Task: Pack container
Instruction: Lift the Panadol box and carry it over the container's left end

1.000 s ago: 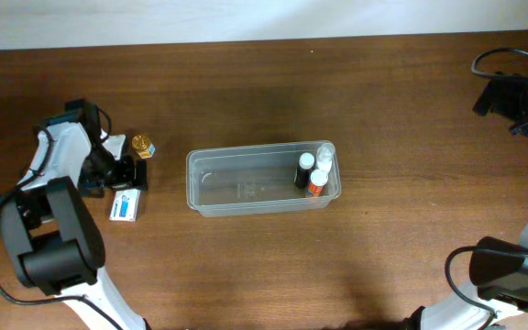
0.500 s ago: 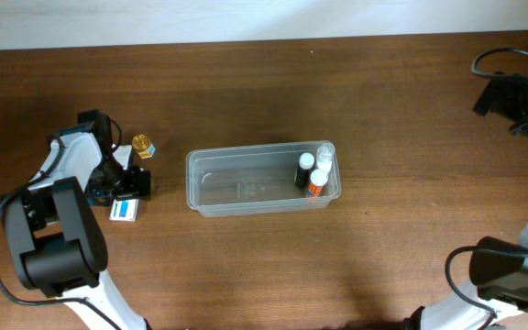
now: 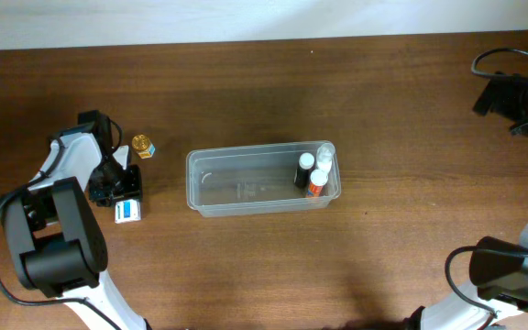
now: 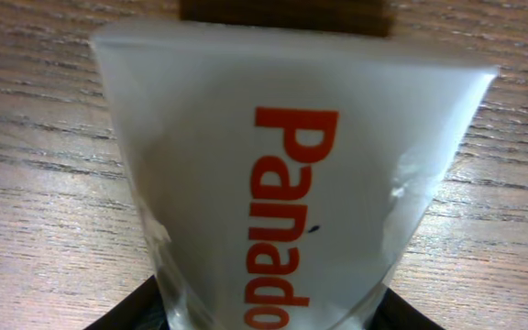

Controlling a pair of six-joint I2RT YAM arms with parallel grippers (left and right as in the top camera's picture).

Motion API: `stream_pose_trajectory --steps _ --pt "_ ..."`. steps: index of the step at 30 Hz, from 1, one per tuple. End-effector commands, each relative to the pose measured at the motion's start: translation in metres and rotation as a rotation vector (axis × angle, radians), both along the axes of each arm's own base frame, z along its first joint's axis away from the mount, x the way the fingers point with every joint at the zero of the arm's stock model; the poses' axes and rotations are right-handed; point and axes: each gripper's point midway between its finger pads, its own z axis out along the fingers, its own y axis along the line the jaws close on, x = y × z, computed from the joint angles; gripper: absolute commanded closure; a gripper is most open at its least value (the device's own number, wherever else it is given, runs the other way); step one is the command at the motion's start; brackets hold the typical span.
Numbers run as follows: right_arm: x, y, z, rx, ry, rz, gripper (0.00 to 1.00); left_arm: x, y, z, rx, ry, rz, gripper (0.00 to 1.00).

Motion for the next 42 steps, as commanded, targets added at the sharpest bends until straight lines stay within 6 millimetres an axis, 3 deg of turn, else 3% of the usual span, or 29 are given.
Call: stream_pose_trajectory --steps 1,8,16,25,32,38,42 --pt "-0.002 -0.002 0.001 0.003 -0.003 -0.014 0.01 -0.004 -0.011 -0.007 -0.062 0.022 0.034 0.49" --pt "-0.002 -0.002 0.001 0.003 -0.003 -0.014 0.01 0.017 -0.024 0.029 -0.160 -0.009 0.042 0.50" --pt "-0.002 -0.002 0.001 0.003 -0.003 -0.015 0.02 0.041 -0.038 0.088 -0.208 -0.060 -0.005 0.57" --pt "-0.002 -0.002 0.001 0.003 -0.003 -0.014 0.02 0.060 -0.074 0.141 -0.188 -0.188 -0.142 0.57" --pt "-0.002 -0.002 0.001 0.003 -0.003 -0.015 0.02 0.054 -0.108 0.187 -0.178 -0.312 -0.294 0.57" --pt "-0.002 -0.002 0.001 0.003 -0.003 -0.014 0.02 0.029 -0.150 0.250 -0.172 -0.479 -0.484 0.57" --pt "-0.002 -0.002 0.001 0.003 -0.002 -0.014 0.02 0.006 -0.179 0.270 -0.179 -0.520 -0.648 0.57"
